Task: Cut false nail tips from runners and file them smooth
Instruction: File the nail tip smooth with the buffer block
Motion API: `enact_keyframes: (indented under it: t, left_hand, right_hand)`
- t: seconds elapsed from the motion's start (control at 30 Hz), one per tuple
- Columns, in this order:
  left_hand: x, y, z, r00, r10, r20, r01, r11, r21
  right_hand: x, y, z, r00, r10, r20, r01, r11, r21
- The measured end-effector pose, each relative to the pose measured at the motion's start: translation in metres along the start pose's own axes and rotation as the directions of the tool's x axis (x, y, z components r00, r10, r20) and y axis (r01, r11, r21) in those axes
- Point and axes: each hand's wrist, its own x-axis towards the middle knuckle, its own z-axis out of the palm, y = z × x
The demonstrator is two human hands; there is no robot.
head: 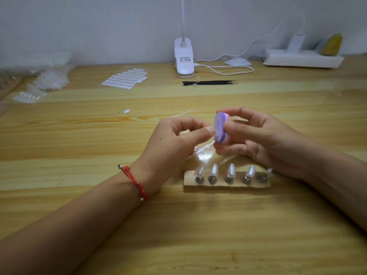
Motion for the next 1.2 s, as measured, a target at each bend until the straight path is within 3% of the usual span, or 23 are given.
enact_keyframes:
  t: [0.07, 0.2, 0.3, 0.43, 0.57, 0.7, 0.83, 0.97, 1.1, 1.2]
  left_hand:
    - [0.0001, -0.0003, -0.0012, 1.0, -0.013, -0.016, 0.013, 1.0, -0.025]
    - [0.0005, -0.0008, -0.0004, 1.0, -0.005, -0.019, 0.004, 0.999, -0.032]
    - [0.0009, -0.0014, -0.0001, 0.999, -0.007, -0.033, 0.006, 0.999, -0.039]
    - [0.0018, -0.0023, -0.0007, 1.0, -0.001, -0.031, 0.0, 1.0, -0.029]
    - [0.0012, -0.0021, -0.0016, 1.0, 0.004, -0.027, -0.004, 1.0, -0.016]
    - [0.0017, -0.0011, -0.002, 1.0, -0.016, -0.018, 0.015, 0.999, -0.043]
    - [0.0018, -0.0004, -0.0027, 1.0, -0.011, -0.011, 0.01, 0.998, -0.063]
    - [0.0009, -0.0003, -0.0011, 1.0, 0.006, 0.021, -0.005, 1.0, -0.021]
    - [0.0015, -0.0012, -0.0028, 1.0, -0.004, -0.009, 0.003, 0.998, -0.063]
    - [0.0013, -0.0007, -0.0013, 1.0, 0.014, 0.018, -0.013, 0.999, -0.033]
  right_hand:
    - [-0.0011, -0.0014, 0.0025, 0.998, 0.016, 0.061, -0.012, 0.998, -0.065]
    - [-0.0025, -0.0009, 0.0019, 1.0, -0.014, -0.016, 0.014, 0.999, -0.032]
    - [-0.004, 0.0002, 0.0057, 0.997, 0.005, 0.078, 0.004, 0.994, -0.113]
    - [-0.0029, -0.0007, 0.0058, 0.998, -0.051, -0.044, 0.05, 0.999, -0.022]
    - [-0.0043, -0.0004, 0.0077, 1.0, -0.01, 0.03, 0.013, 0.997, -0.08]
    - [-0.0034, -0.0007, 0.0067, 0.995, -0.054, -0.078, 0.054, 0.999, 0.003]
    - [-0.0044, -0.0013, 0.0094, 1.0, -0.009, 0.018, 0.01, 0.997, -0.071]
    - [-0.0017, -0.0013, 0.0061, 0.996, -0.034, -0.086, 0.038, 0.998, 0.044]
    - [-0.0018, 0.0002, 0.0081, 1.0, -0.02, 0.011, 0.021, 0.999, -0.049]
    - [-0.001, 0.0012, 0.0046, 0.997, -0.046, -0.07, 0.049, 0.998, 0.05]
